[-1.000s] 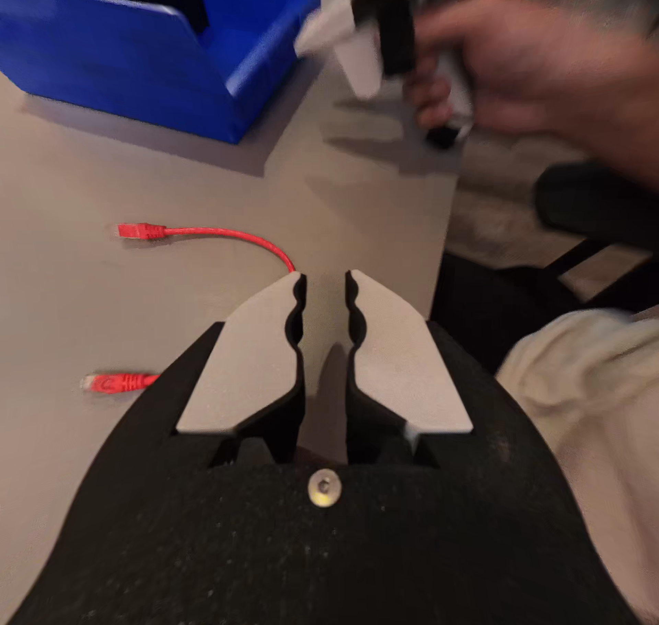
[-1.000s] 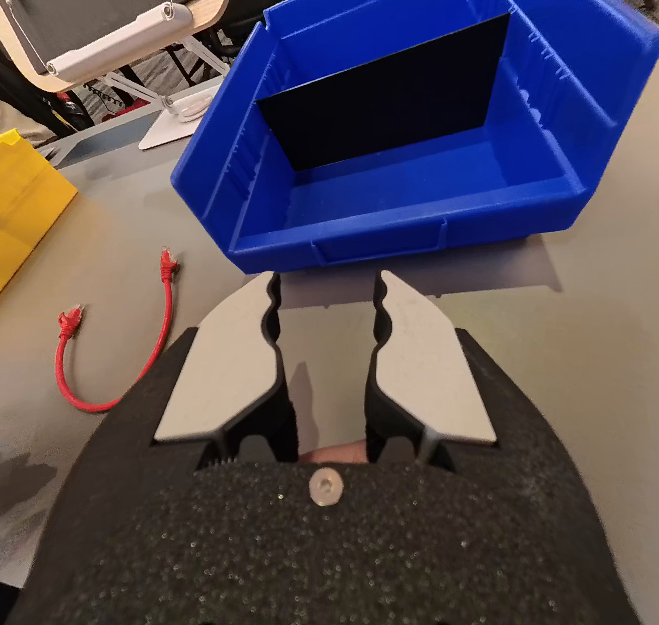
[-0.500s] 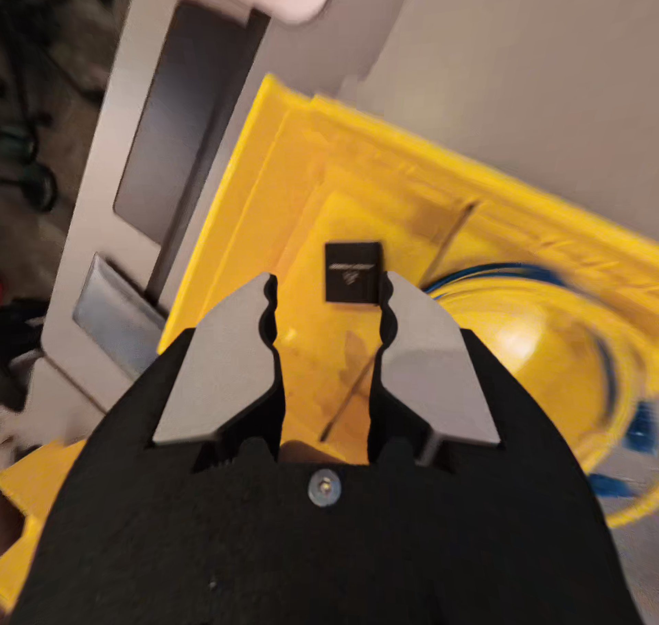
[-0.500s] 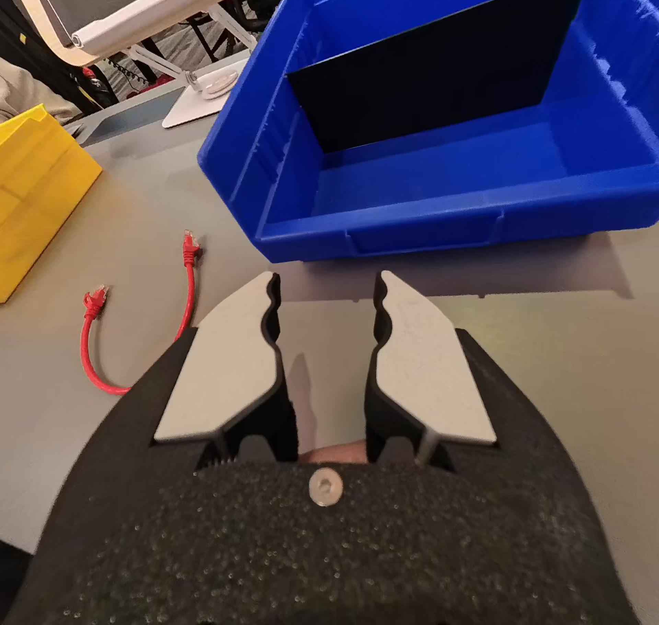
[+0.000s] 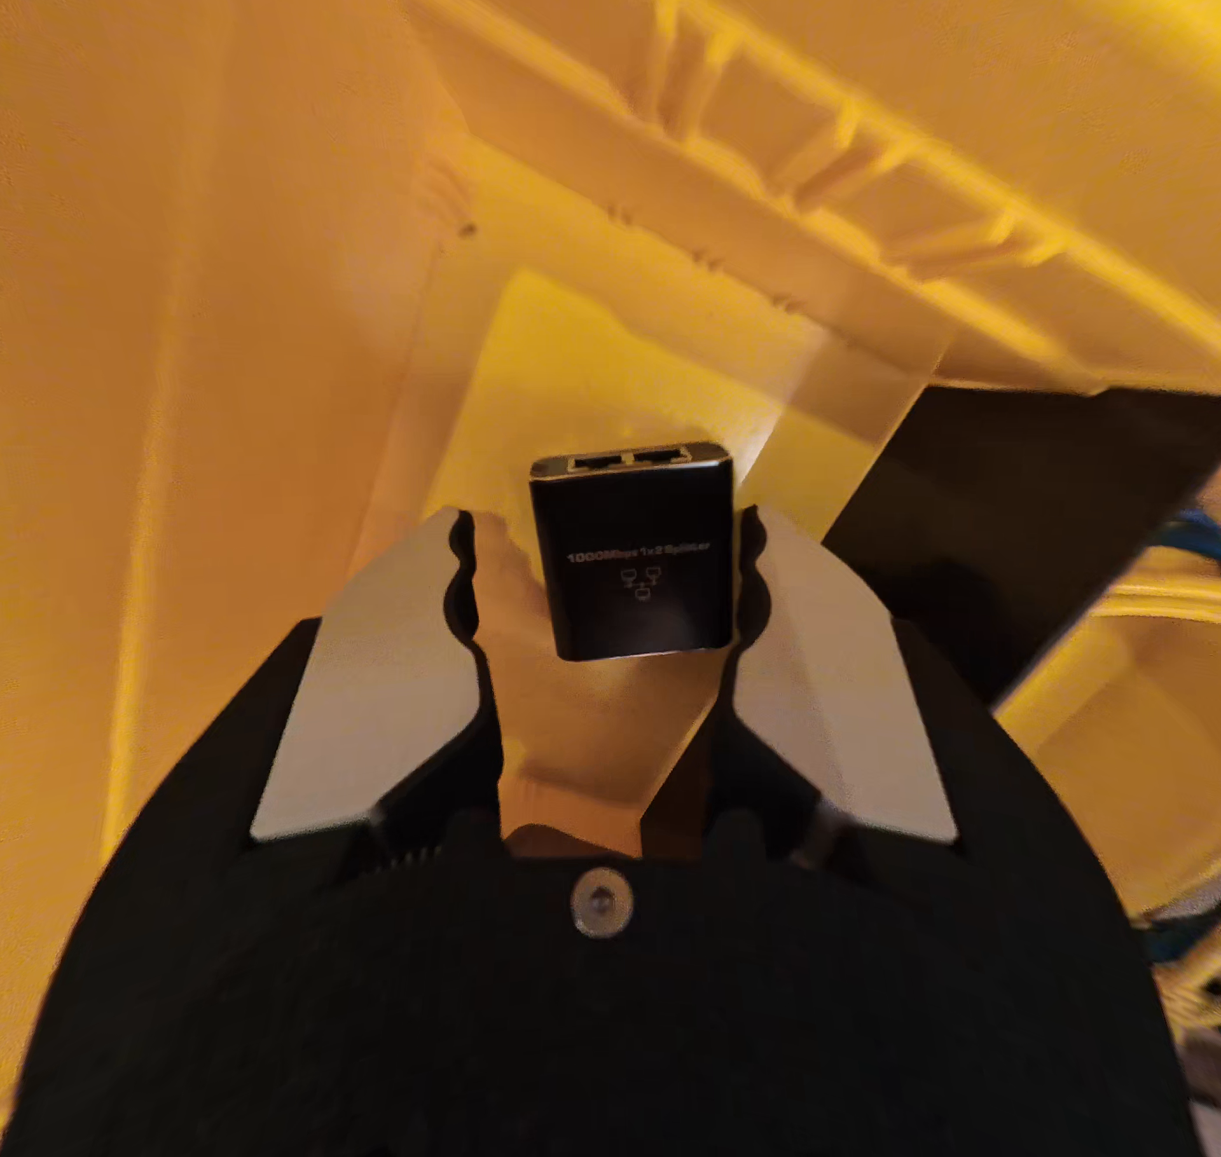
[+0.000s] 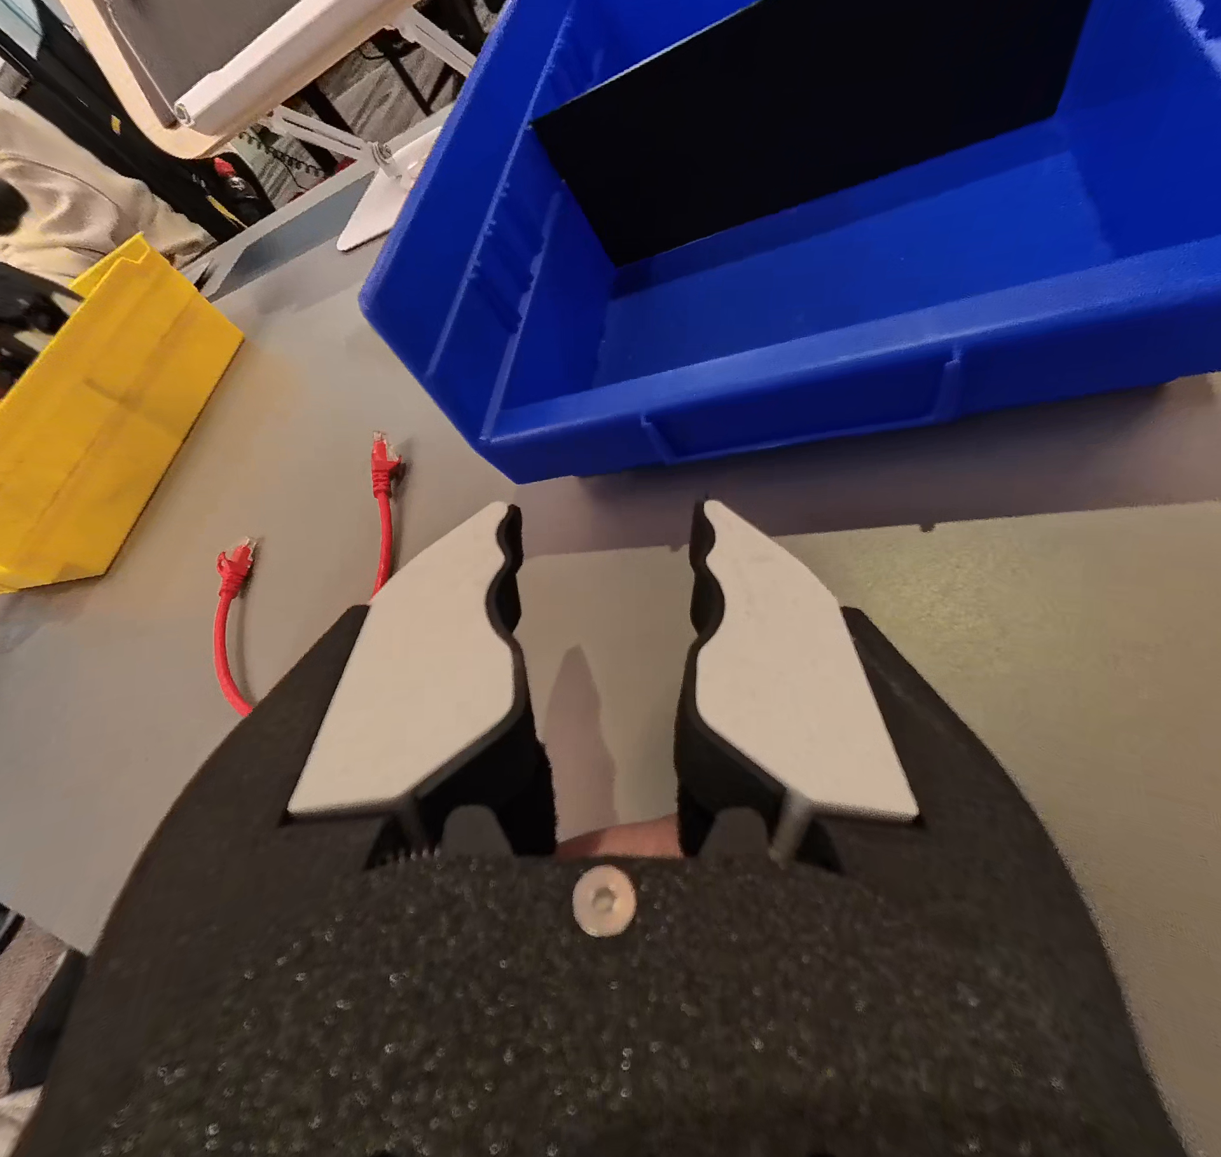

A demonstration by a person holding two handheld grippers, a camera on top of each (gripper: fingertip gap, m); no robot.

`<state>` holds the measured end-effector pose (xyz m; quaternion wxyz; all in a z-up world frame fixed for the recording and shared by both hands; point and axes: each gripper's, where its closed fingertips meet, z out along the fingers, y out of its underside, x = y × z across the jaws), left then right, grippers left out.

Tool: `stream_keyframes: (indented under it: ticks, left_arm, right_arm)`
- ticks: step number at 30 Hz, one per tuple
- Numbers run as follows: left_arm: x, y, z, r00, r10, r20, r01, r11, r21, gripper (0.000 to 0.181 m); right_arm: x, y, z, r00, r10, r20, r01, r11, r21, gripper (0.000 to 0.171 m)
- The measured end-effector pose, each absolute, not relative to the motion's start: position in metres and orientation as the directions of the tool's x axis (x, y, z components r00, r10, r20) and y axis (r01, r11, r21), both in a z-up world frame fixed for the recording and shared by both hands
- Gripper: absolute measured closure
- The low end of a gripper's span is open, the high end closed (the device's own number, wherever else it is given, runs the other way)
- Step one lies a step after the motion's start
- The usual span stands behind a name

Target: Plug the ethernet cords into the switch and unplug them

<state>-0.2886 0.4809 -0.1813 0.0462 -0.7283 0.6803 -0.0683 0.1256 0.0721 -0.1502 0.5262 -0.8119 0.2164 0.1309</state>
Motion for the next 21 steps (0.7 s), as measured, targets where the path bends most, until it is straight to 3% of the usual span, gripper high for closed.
stream_keyframes:
  ticks: [2,8,13,16,21]
  left_arm:
    - [-0.296,0.480,-0.192,0.049,-0.999,0.017,-0.993,-0.050,-0.105,0.104]
    - [-0.301,0.496,-0.183,-0.007,-0.996,-0.088,-0.996,0.015,-0.091,0.121]
    - [-0.274,0.473,-0.120,-0.038,-0.997,-0.070,-0.947,0.058,-0.317,0.121]
    - [-0.253,0.416,-0.073,-0.157,-0.988,-0.003,-0.899,0.145,-0.413,0.121]
    - [-0.224,0.286,-0.027,-0.462,-0.859,0.218,-0.819,0.319,-0.477,0.121]
  right_arm:
    - [0.125,0.073,-0.151,0.866,-0.207,-0.456,-0.500,-0.355,-0.790,0.123]
    - [0.123,0.075,-0.148,0.884,-0.198,-0.423,-0.467,-0.352,-0.811,0.124]
    - [0.109,0.080,-0.122,0.952,-0.117,-0.282,-0.304,-0.291,-0.907,0.124]
    - [0.077,0.096,-0.090,0.958,0.047,-0.285,-0.269,-0.209,-0.940,0.125]
    - [-0.026,0.130,-0.052,0.840,0.540,-0.053,0.034,-0.149,-0.988,0.122]
